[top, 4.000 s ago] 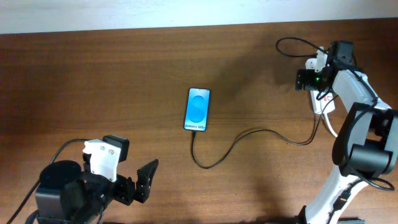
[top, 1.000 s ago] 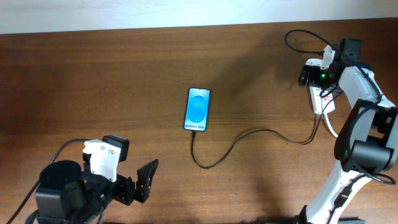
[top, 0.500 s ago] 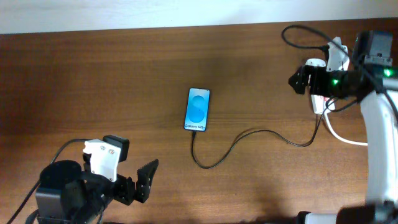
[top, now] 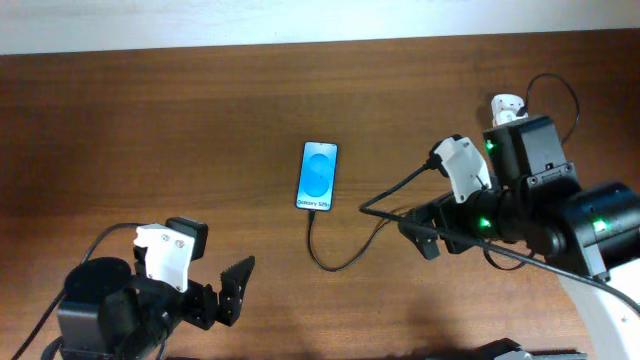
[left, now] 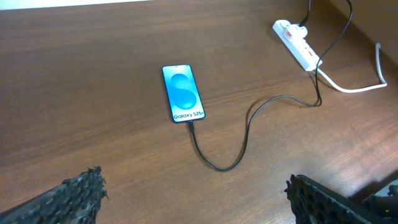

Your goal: Plug charger to phone and switch on socket

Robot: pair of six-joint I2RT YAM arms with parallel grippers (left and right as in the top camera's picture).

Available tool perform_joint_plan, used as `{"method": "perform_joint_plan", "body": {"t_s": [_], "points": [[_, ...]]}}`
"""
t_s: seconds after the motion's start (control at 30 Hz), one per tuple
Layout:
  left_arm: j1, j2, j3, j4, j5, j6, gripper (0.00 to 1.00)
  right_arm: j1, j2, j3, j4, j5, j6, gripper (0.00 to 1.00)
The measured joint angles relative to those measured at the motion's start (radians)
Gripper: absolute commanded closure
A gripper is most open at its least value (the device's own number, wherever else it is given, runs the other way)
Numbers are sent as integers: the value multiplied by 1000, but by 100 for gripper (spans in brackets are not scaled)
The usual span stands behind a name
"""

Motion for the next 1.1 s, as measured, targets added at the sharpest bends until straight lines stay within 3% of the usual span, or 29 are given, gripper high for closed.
{"method": "perform_joint_plan", "body": {"t_s": [0.1, 0.2, 0.37, 0.63, 0.8, 1.03, 1.1], "points": [[0, 0, 0, 0, 0, 0, 1, 2, 24, 0, 5, 126, -16, 2], [0, 0, 0, 0, 0, 0, 1, 2, -5, -6, 131, 208, -71, 2], [0, 0, -1, 0, 0, 0, 1, -58, -259, -127, 351, 213, -145, 2], [0, 0, -3, -2, 0, 0, 1, -130, -780, -966, 1014, 92, -149, 2], [0, 2, -3, -1, 0, 0, 1, -171, -1078, -1397, 1487, 56, -49, 2], [0, 1, -3, 0, 0, 0, 1, -178, -1196, -1521, 1569, 87, -31, 2], [0, 1, -3, 0, 0, 0, 1, -178, -1197, -1533, 1513, 87, -32, 1]]}}
